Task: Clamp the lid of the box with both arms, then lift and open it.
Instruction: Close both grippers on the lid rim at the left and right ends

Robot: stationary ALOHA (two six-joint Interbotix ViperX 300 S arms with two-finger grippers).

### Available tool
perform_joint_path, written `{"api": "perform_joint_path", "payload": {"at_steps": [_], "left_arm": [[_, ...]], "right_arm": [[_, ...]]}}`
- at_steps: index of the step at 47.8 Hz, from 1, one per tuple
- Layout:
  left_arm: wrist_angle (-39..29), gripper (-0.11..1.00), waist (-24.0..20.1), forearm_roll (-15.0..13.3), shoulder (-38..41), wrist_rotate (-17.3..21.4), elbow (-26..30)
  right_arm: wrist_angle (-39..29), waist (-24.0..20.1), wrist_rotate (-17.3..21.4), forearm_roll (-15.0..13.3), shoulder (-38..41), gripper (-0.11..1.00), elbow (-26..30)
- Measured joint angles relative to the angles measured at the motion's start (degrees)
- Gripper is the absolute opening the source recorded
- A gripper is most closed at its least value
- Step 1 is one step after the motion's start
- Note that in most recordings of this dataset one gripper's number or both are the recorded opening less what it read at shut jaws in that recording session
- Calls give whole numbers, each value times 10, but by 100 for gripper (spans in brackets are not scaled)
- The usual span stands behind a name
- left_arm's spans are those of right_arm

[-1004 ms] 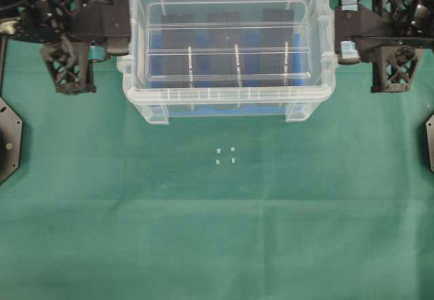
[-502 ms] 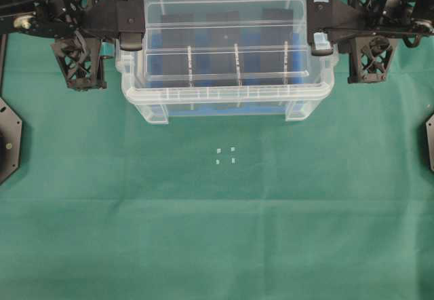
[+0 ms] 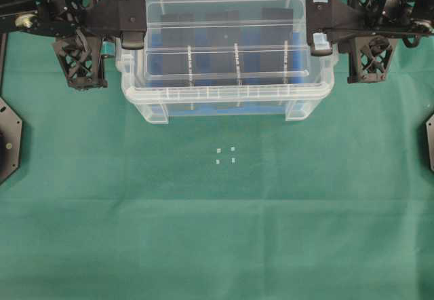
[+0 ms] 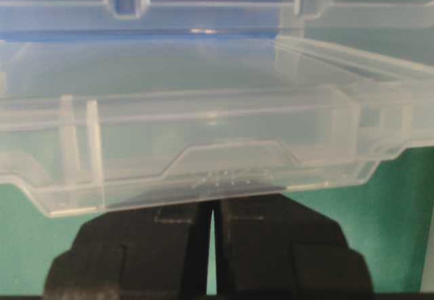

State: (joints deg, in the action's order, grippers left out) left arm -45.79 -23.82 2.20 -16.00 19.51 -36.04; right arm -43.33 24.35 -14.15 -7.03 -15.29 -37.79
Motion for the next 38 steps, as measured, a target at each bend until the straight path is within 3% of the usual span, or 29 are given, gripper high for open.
{"api": "perform_joint_path", "payload": {"at_steps": [22, 38], "left_arm": [[-2, 1, 3, 0, 7, 0, 11], [-47, 1, 3, 1, 6, 1, 44]], "right_arm": [[-6, -3, 2, 1, -6, 0, 2], [-38, -2, 3, 0, -23, 0, 19]]}}
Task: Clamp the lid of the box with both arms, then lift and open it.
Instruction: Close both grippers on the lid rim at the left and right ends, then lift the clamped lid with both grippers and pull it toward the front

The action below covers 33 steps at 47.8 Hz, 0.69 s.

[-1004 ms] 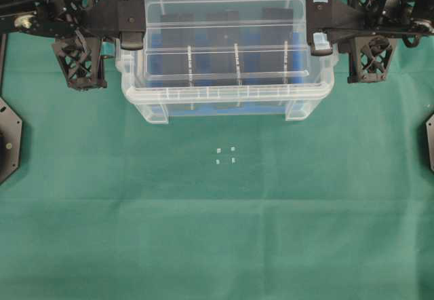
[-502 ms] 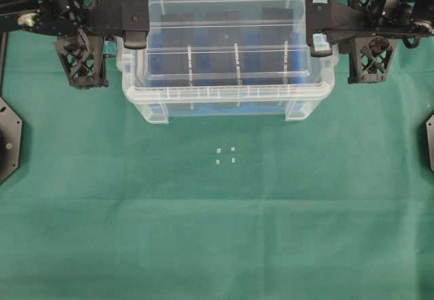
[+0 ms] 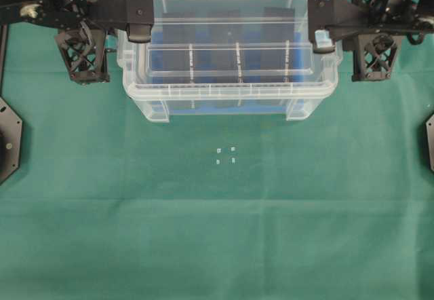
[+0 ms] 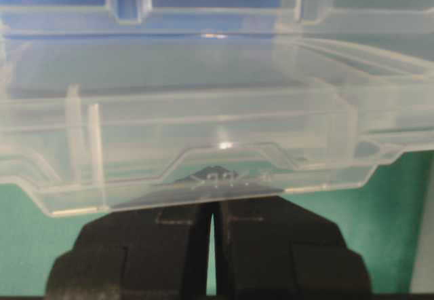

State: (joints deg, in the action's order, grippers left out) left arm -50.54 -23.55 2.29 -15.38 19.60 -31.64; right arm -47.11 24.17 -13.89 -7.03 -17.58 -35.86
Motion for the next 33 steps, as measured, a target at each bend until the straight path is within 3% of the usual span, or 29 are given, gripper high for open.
{"api": "perform_joint_path", "payload": {"at_steps": [33], "left_arm": [[-68, 1, 12, 1, -40, -4, 48]], "right_arm": [[-67, -2, -1, -2, -35, 0, 54]]}}
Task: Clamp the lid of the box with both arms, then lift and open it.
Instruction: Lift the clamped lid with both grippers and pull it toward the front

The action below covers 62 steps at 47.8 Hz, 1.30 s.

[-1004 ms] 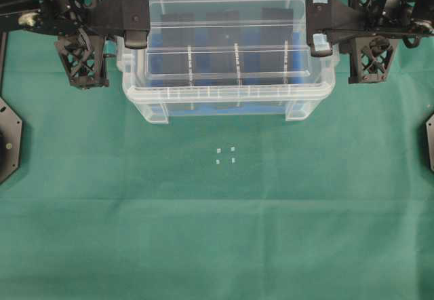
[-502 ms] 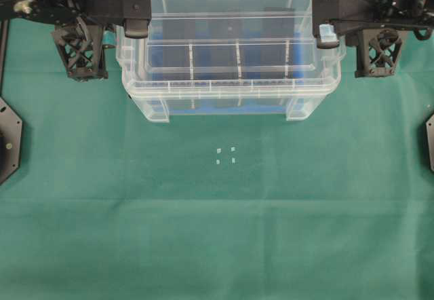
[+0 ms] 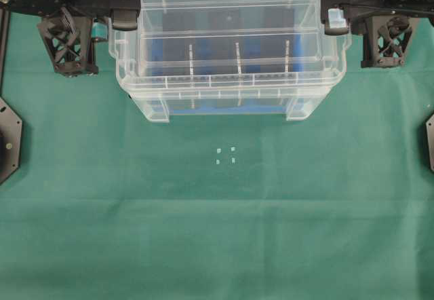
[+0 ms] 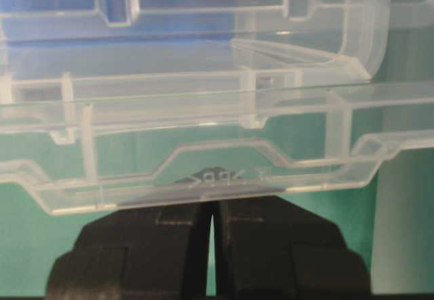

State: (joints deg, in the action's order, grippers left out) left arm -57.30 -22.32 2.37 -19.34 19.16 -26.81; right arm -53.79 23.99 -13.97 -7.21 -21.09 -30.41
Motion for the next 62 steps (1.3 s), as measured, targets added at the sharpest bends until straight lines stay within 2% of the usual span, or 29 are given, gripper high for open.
{"api": "perform_joint_path", "payload": {"at_steps": [11, 19, 39, 58, 62], "left_arm": [[-14, 1, 33, -1, -1, -26, 0], [-27, 1, 74, -1, -4, -63, 0], [-54, 1, 184, -1, -7, -152, -2], [-54, 1, 291, -4, 1, -249, -1], [-54, 1, 309, -4, 5, -269, -1]], "right_arm": [[-28, -27, 3, 0, -4, 0, 2], [-50, -65, 38, 0, -18, 0, 2], [-69, -205, 196, -2, -37, 0, 1], [-82, -367, 387, -63, -33, 0, 2], [-86, -389, 414, -70, -25, 0, 1]]}}
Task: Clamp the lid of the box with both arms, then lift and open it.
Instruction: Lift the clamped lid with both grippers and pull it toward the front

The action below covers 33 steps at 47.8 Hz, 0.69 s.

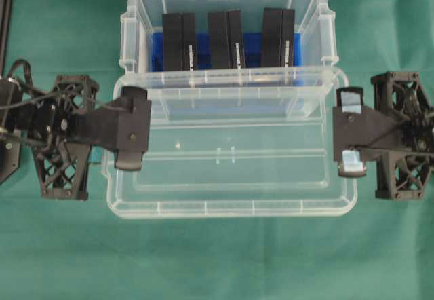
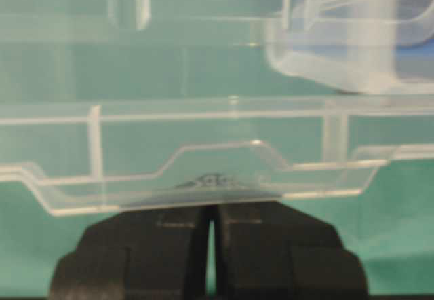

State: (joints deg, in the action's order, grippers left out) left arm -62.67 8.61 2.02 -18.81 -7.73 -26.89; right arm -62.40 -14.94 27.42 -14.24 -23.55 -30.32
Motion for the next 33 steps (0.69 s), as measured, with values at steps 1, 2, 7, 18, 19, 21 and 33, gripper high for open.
{"api": "perform_joint_path", "payload": {"at_steps": [1, 2, 7, 18, 19, 21, 33], "left_arm": [[0, 1, 6, -1, 0, -6, 0], [0, 1, 11, 0, 1, -11, 0], [1, 1, 32, 0, 4, -31, 0], [1, 1, 56, 0, 11, -57, 0], [1, 1, 57, -1, 11, -59, 0], [1, 1, 60, 0, 13, -61, 0], [1, 1, 64, -1, 33, -62, 0]], "right_arm": [[-1, -5, 5, 0, 2, 0, 0], [-1, -11, 11, -1, 4, 0, 1], [-2, -35, 41, -1, 18, 0, 1], [-1, -60, 68, -1, 38, 0, 1], [-2, -61, 68, -2, 39, 0, 1], [-1, -62, 68, -1, 41, 0, 1], [-1, -63, 69, -1, 67, 0, 1]]}}
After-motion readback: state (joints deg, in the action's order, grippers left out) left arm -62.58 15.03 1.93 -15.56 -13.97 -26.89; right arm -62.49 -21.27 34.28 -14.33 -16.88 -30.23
